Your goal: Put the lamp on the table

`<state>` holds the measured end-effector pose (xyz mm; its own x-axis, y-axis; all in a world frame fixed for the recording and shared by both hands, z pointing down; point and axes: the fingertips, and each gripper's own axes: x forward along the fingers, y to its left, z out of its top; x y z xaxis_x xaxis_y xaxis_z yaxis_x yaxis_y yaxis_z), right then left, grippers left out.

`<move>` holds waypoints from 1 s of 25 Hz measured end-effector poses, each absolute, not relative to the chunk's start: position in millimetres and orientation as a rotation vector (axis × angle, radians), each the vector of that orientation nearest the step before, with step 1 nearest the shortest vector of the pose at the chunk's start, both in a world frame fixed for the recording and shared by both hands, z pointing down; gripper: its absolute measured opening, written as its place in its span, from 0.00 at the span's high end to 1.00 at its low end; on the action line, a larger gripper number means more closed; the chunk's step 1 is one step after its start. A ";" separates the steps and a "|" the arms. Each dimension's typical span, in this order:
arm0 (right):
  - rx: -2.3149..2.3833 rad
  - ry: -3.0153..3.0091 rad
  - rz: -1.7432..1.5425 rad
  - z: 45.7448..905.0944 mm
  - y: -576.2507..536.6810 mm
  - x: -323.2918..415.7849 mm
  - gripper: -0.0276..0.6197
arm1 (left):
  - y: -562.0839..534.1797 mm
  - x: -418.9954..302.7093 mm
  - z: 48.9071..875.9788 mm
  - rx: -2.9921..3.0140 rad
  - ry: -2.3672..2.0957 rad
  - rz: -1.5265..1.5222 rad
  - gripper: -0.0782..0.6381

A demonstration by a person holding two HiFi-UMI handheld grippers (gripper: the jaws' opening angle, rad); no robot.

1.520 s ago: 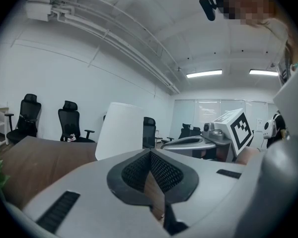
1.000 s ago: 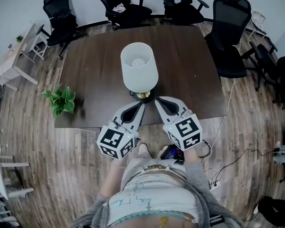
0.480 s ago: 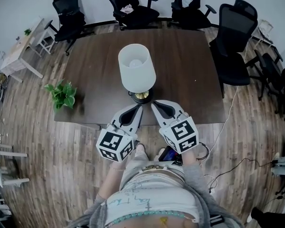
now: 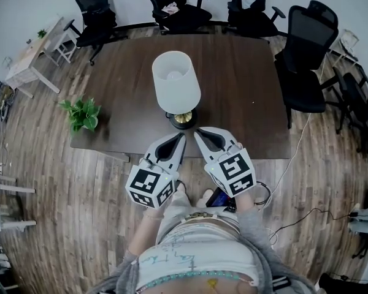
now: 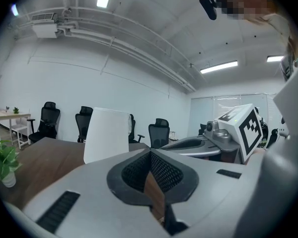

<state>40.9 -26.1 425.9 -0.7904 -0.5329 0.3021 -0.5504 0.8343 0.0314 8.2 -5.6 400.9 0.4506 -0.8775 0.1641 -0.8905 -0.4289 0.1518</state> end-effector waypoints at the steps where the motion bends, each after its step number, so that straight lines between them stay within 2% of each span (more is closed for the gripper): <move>1: 0.812 -2.718 0.083 426.0 -24.5 41.1 0.92 | -4.3 9.2 400.6 2.481 -1.546 0.087 0.88; 25: 0.710 -2.720 0.048 432.8 12.6 62.7 0.92 | 29.5 31.8 404.4 2.433 -1.635 0.069 0.88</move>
